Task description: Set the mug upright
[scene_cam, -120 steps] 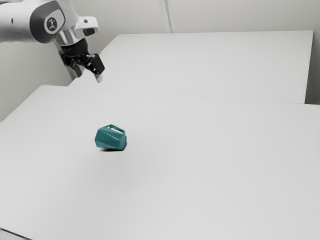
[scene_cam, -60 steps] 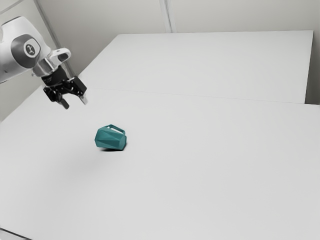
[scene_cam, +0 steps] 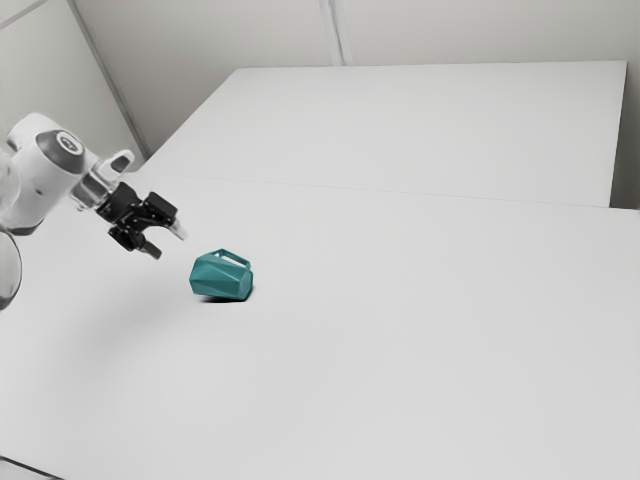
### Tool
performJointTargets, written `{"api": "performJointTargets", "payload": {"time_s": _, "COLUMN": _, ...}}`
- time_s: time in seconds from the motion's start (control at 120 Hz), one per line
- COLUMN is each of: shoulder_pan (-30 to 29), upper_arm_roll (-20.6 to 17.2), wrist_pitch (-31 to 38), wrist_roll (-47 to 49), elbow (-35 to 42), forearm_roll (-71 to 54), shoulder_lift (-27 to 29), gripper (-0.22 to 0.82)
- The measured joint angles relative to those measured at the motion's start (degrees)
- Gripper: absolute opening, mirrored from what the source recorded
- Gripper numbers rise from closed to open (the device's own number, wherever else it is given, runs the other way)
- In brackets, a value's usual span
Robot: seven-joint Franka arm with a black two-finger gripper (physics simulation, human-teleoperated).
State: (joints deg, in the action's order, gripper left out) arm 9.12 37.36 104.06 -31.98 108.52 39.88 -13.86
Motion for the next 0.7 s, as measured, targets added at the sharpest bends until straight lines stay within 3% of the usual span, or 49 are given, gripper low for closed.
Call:
{"api": "performJointTargets", "payload": {"time_s": 0.408, "shoulder_pan": -6.2, "upper_arm_roll": -0.7, "wrist_pitch": -7.5, "wrist_roll": -17.5, "elbow": -3.9, "forearm_roll": 15.3, "shoulder_lift": -10.0, "gripper": 0.58}}
{"api": "performJointTargets", "payload": {"time_s": 0.7, "shoulder_pan": -7.0, "upper_arm_roll": -1.0, "wrist_pitch": -10.7, "wrist_roll": -25.5, "elbow": -4.5, "forearm_roll": 19.8, "shoulder_lift": -13.3, "gripper": 0.58}}
